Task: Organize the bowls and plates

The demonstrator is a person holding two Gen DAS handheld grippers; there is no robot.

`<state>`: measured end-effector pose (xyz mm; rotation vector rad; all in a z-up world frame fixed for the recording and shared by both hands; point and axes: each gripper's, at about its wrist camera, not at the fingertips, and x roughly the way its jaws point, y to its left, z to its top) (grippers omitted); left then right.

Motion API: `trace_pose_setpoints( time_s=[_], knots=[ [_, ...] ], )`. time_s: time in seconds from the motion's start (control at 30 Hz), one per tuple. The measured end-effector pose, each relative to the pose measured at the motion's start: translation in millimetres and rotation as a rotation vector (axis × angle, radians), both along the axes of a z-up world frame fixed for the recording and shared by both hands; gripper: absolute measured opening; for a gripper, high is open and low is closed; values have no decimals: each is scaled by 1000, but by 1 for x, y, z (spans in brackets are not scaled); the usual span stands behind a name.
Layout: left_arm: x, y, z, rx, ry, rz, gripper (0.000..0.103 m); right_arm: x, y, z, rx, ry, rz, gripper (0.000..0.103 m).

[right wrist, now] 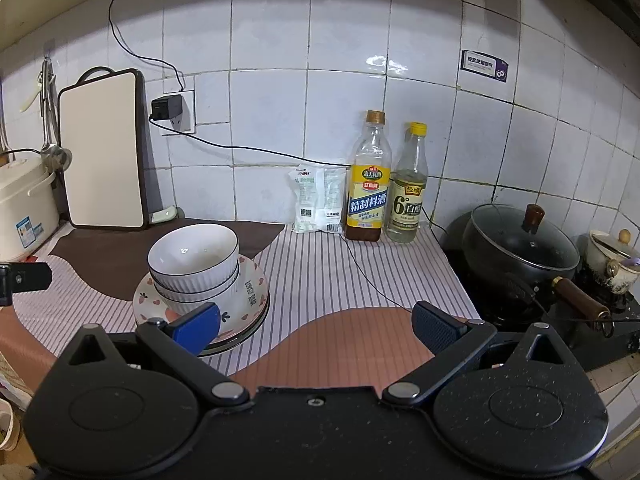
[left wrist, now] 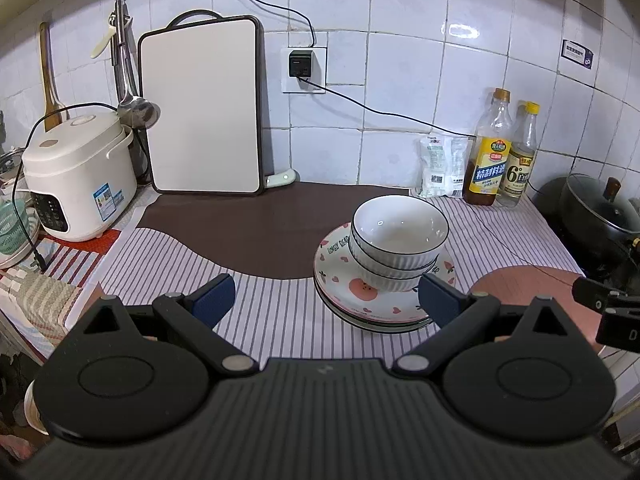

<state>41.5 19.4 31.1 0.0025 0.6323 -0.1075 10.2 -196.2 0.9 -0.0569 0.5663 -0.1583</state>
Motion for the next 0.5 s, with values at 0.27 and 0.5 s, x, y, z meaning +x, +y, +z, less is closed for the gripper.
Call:
trace_pose_setpoints(
  time_s=[0.27, 0.5],
  knots=[
    [-1, -1, 0, 1, -17, 5, 99, 0, 1, -1, -2, 3, -2, 103],
    [-2, -1, 0, 3, -15, 0, 99, 0, -1, -2, -3, 6, 0, 103]
  ],
)
